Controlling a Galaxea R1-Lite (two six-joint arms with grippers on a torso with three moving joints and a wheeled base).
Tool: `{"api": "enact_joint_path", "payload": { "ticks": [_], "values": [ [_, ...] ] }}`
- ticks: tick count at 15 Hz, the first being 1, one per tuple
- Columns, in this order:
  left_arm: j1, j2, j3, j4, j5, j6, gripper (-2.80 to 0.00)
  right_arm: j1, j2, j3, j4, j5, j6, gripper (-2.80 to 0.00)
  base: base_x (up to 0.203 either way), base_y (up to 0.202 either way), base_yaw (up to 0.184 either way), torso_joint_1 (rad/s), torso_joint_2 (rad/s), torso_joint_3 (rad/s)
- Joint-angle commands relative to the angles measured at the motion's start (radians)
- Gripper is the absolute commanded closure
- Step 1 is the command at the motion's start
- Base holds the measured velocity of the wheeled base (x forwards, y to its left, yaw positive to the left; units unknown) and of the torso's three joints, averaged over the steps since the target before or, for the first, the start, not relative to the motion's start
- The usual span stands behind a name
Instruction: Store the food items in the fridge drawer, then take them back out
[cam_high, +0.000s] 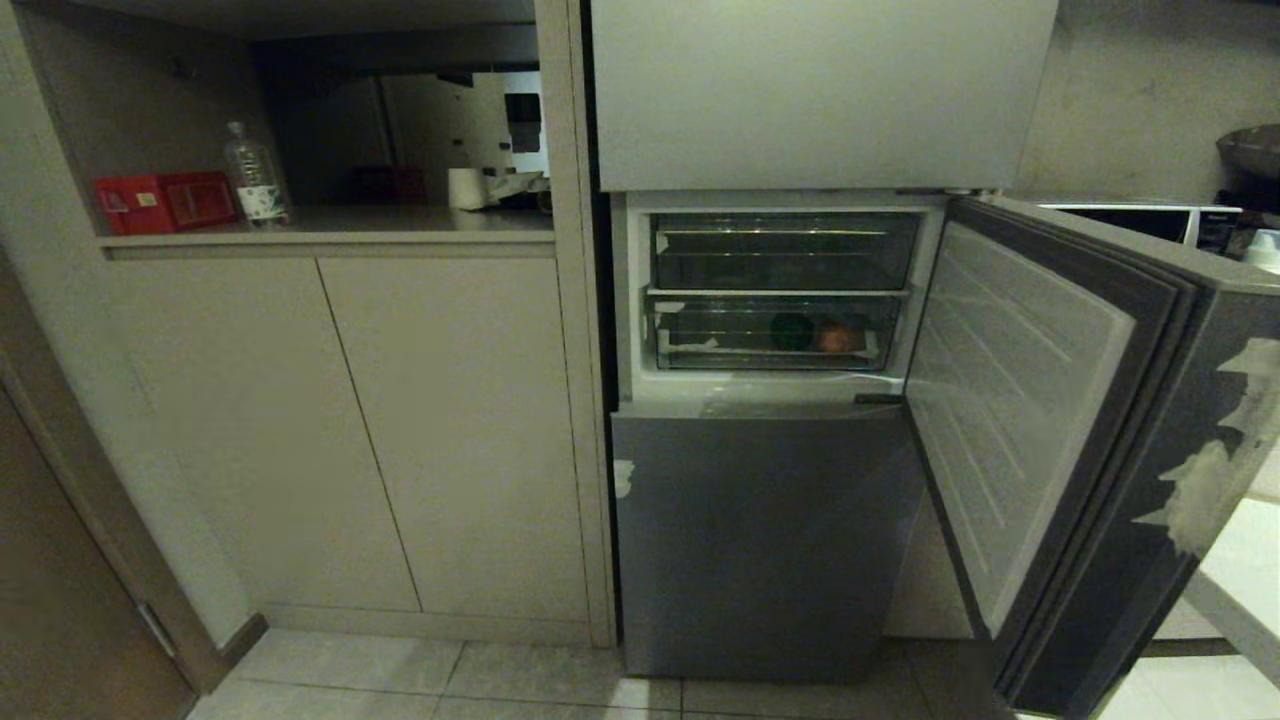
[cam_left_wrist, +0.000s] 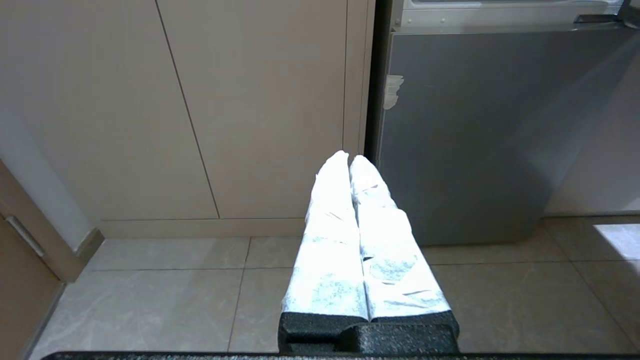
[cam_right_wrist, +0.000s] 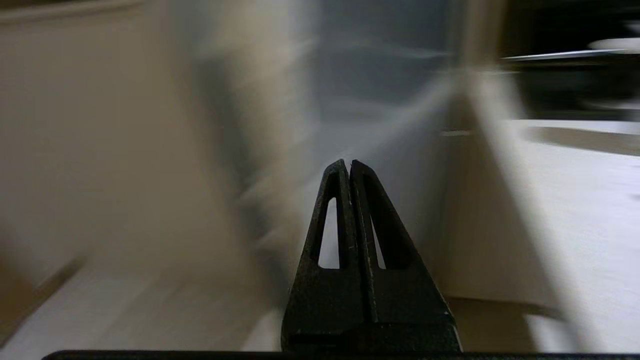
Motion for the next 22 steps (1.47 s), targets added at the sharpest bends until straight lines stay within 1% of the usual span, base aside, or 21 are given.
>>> {"api": "enact_joint_path", "payload": {
  "ticks": [1, 2, 3, 4, 6, 7, 10, 12, 15, 17, 19, 21, 22],
  "values": [
    [0.0, -0.002, 0.0, 0.001, 0.001, 0.0, 0.0, 0.227, -0.082, -0.002, 0.053, -0.01, 0.01, 0.0, 0.0, 0.0, 0.0, 0.0, 0.0, 0.0],
    [0.0, -0.002, 0.0, 0.001, 0.001, 0.0, 0.0, 0.32, -0.076, -0.025, 0.085, -0.018, 0.021, 0.0, 0.0, 0.0, 0.0, 0.0, 0.0, 0.0],
    [0.0, -0.002, 0.0, 0.001, 0.001, 0.0, 0.0, 0.384, -0.043, -0.062, 0.105, -0.029, 0.03, 0.0, 0.0, 0.0, 0.0, 0.0, 0.0, 0.0],
    [0.0, -0.002, 0.001, 0.001, 0.001, 0.0, 0.0, 0.41, 0.022, -0.099, 0.115, -0.046, 0.035, 0.0, 0.0, 0.0, 0.0, 0.0, 0.0, 0.0],
    [0.0, -0.002, 0.001, 0.001, 0.001, 0.0, 0.0, 0.431, 0.136, -0.183, 0.127, -0.085, 0.041, 0.0, 0.0, 0.0, 0.0, 0.0, 0.0, 0.0],
    [0.0, -0.002, 0.001, 0.001, 0.001, 0.0, 0.0, 0.438, 0.154, -0.205, 0.131, -0.099, 0.042, 0.0, 0.0, 0.0, 0.0, 0.0, 0.0, 0.0],
    [0.0, -0.002, 0.001, 0.001, 0.001, 0.0, 0.0, 0.446, 0.125, -0.198, 0.134, -0.103, 0.046, 0.0, 0.0, 0.0, 0.0, 0.0, 0.0, 0.0],
    [0.0, -0.002, 0.001, 0.001, 0.001, 0.0, 0.0, 0.444, 0.136, -0.214, 0.133, -0.12, 0.042, 0.0, 0.0, 0.0, 0.0, 0.0, 0.0, 0.0],
    [0.0, -0.002, 0.001, 0.001, 0.001, 0.0, 0.0, 0.452, 0.263, -0.276, 0.125, -0.133, 0.036, 0.0, 0.0, 0.0, 0.0, 0.0, 0.0, 0.0],
    [0.0, -0.002, 0.0, 0.001, 0.001, 0.0, 0.0, 0.498, 0.387, -0.335, 0.095, -0.139, 0.034, 0.0, 0.0, 0.0, 0.0, 0.0, 0.0, 0.0],
    [0.0, -0.002, 0.0, 0.001, 0.001, 0.0, 0.0, 0.562, 0.521, -0.405, 0.057, -0.17, 0.033, 0.0, 0.0, 0.0, 0.0, 0.0, 0.0, 0.0],
    [0.0, -0.002, 0.0, 0.001, 0.001, 0.0, 0.0, 0.673, 0.641, -0.481, 0.005, -0.208, 0.031, 0.0, 0.0, 0.0, 0.0, 0.0, 0.0, 0.0],
    [0.0, -0.002, 0.002, 0.001, 0.001, 0.0, 0.0, 0.746, 0.704, -0.537, -0.014, -0.218, 0.032, 0.0, 0.0, 0.0, 0.0, 0.0, 0.0, 0.0]
  ]
}}
